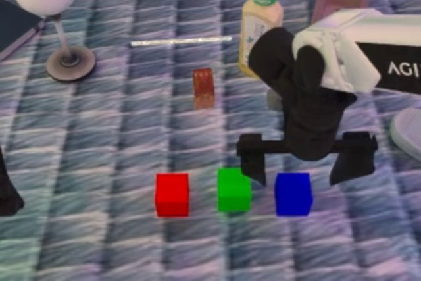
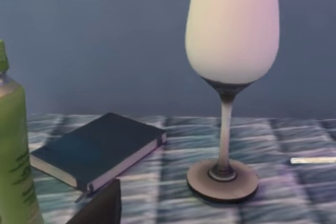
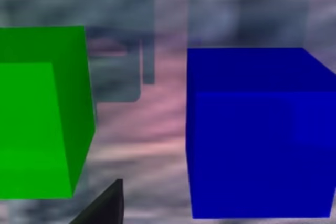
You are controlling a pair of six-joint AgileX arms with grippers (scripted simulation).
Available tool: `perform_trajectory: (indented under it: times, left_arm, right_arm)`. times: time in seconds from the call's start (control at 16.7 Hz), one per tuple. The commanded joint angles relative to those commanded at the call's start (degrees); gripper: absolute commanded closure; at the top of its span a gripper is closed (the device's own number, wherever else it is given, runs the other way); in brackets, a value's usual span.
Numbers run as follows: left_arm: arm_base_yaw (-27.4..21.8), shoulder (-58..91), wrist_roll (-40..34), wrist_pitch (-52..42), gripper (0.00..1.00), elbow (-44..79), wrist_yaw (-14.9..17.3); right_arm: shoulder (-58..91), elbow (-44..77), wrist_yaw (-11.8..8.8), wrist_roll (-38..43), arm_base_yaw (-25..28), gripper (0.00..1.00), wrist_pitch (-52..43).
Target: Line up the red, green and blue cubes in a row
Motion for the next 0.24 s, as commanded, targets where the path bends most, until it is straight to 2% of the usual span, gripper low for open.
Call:
perform_trajectory:
  times: [0.24]
  left_arm:
    - [0.00,0.00,0.00,0.00,0.00,0.00,0.00]
  right_arm:
    - [-2.46,3.17,-0.07,-0.31,0.26,0.00,-4.87]
